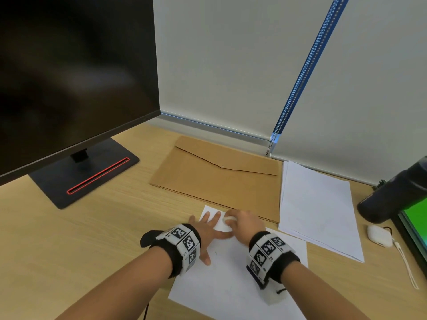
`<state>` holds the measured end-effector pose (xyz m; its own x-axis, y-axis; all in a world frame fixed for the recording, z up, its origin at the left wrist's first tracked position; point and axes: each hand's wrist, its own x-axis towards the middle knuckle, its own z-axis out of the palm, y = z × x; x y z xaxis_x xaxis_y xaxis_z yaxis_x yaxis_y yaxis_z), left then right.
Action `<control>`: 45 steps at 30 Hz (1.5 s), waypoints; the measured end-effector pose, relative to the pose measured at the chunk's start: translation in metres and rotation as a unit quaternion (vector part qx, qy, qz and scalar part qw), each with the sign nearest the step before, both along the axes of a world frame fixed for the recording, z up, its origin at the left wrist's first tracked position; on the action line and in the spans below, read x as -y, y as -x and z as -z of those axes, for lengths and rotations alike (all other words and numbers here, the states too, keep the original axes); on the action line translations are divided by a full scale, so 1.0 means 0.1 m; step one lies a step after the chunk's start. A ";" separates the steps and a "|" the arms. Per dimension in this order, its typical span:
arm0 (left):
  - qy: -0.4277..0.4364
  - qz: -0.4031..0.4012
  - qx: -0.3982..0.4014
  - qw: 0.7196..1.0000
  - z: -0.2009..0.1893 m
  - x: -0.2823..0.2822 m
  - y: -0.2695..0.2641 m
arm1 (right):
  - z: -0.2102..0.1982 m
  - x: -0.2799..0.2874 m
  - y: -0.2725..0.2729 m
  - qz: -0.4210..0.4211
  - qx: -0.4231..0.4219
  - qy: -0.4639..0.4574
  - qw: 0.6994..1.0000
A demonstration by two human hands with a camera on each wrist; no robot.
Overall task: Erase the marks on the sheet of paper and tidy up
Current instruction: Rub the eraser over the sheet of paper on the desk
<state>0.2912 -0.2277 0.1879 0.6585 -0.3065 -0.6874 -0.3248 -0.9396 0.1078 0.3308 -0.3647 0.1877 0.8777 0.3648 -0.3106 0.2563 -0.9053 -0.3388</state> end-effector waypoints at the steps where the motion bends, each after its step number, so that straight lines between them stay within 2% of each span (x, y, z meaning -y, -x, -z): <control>1: -0.001 0.001 0.002 1.000 0.01 0.00 0.00 | -0.01 0.02 0.00 -0.017 -0.010 0.008 1.000; 3: -0.004 0.005 0.003 1.000 0.02 0.00 0.00 | -0.03 0.01 -0.04 -0.032 -0.016 0.015 0.999; 9: 0.001 0.004 0.002 1.000 0.01 -0.01 0.00 | 0.00 -0.11 -0.11 0.015 0.047 0.011 0.999; 14: 0.015 0.005 -0.003 1.000 0.02 -0.02 -0.02 | 0.00 0.14 0.02 -0.027 0.008 0.022 0.999; 16: 0.021 0.007 -0.003 1.000 0.04 -0.02 -0.02 | 0.00 0.29 -0.03 -0.001 -0.026 -0.009 1.000; 17: 0.026 0.006 0.000 1.000 0.04 -0.03 -0.02 | 0.01 0.37 -0.05 0.039 -0.043 -0.057 0.997; 20: 0.077 -0.022 0.026 0.996 0.10 -0.10 0.03 | 0.02 0.60 -0.01 0.189 -0.059 -0.231 0.952; 22: 0.133 -0.077 0.054 0.987 0.14 -0.17 0.08 | 0.02 0.70 0.08 0.249 -0.089 -0.304 0.915; 24: 0.185 -0.151 0.111 0.965 0.18 -0.21 0.09 | 0.05 0.75 0.19 0.271 -0.118 -0.349 0.889; 26: 0.194 -0.212 0.185 0.940 0.18 -0.21 0.09 | 0.11 0.75 0.26 0.285 -0.131 -0.373 0.873; 28: 0.184 -0.213 0.218 0.935 0.16 -0.13 0.09 | 0.16 0.73 0.29 0.306 -0.135 -0.393 0.856; 29: 0.180 -0.186 0.210 0.943 0.15 -0.06 0.11 | 0.18 0.72 0.30 0.322 -0.134 -0.403 0.846; 32: 0.146 -0.054 0.142 0.978 0.16 0.29 0.22 | 0.23 0.72 0.28 0.369 -0.135 -0.425 0.815; 35: 0.126 0.044 0.083 0.988 0.27 0.66 0.30 | 0.26 0.77 0.27 0.401 -0.143 -0.465 0.777; 37: 0.114 0.075 0.052 0.989 0.31 0.75 0.32 | 0.27 0.81 0.26 0.414 -0.154 -0.487 0.753; 39: 0.085 0.052 0.038 0.994 0.30 0.71 0.31 | 0.28 0.85 0.25 0.416 -0.165 -0.498 0.743; 41: 0.036 -0.042 0.045 0.997 0.24 0.57 0.25 | 0.28 0.85 0.25 0.412 -0.172 -0.500 0.742; 43: -0.103 -0.137 0.040 0.984 0.15 0.39 0.18 | 0.28 0.85 0.24 0.410 -0.177 -0.495 0.745; 45: -0.227 -0.188 0.011 0.956 0.02 0.26 0.16 | 0.28 0.85 0.24 0.409 -0.179 -0.495 0.746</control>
